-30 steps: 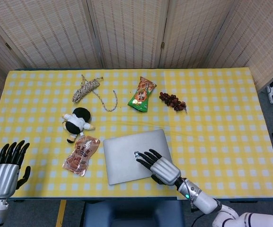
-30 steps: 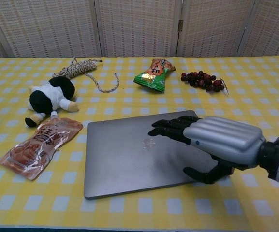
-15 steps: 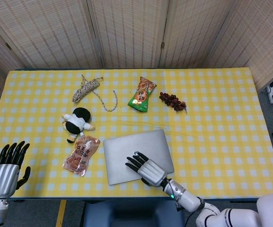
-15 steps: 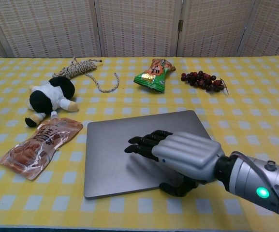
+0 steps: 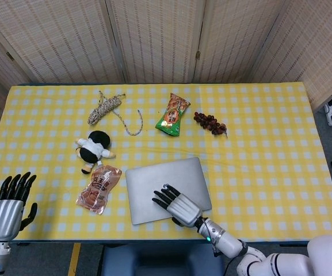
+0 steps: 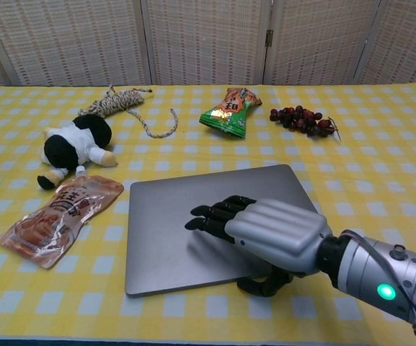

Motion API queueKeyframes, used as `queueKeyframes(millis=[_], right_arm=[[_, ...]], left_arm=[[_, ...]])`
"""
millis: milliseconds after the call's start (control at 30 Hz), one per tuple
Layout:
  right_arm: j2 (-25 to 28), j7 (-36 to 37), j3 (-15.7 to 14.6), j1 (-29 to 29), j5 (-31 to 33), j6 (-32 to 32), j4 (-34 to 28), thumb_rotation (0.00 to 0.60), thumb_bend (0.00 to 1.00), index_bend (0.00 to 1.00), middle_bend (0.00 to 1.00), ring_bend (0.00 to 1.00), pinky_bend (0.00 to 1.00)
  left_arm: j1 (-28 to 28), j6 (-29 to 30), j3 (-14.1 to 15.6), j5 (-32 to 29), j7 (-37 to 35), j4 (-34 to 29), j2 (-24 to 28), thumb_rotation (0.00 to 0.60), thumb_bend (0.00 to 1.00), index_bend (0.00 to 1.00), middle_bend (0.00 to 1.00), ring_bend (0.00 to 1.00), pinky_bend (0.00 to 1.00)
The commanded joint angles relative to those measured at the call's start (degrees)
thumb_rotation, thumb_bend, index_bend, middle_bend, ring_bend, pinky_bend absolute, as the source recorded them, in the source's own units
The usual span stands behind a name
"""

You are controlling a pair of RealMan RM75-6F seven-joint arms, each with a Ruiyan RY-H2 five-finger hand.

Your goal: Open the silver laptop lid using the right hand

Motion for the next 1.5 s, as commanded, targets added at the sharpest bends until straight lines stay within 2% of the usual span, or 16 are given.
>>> queueKeyframes(millis=[33, 1500], right_arm=[[-0.4, -0.2, -0.1, 0.2, 0.2, 0.0, 0.3, 0.6, 0.41, 0.0, 0.0, 0.0, 0.0], [-0.7, -5.0, 1.0, 3.4, 5.4, 0.0, 0.3, 0.6, 0.41, 0.0, 0.0, 0.0, 0.0]], left_arm=[[0.0, -0.1, 0.0, 0.0, 0.0, 0.1, 0.0, 0.6, 0.55, 0.04, 0.08, 0.02, 0.0], [-0.3, -1.5, -0.3, -1.0, -0.9, 1.6, -0.7, 0.6, 0.55, 0.04, 0.08, 0.02, 0.0]])
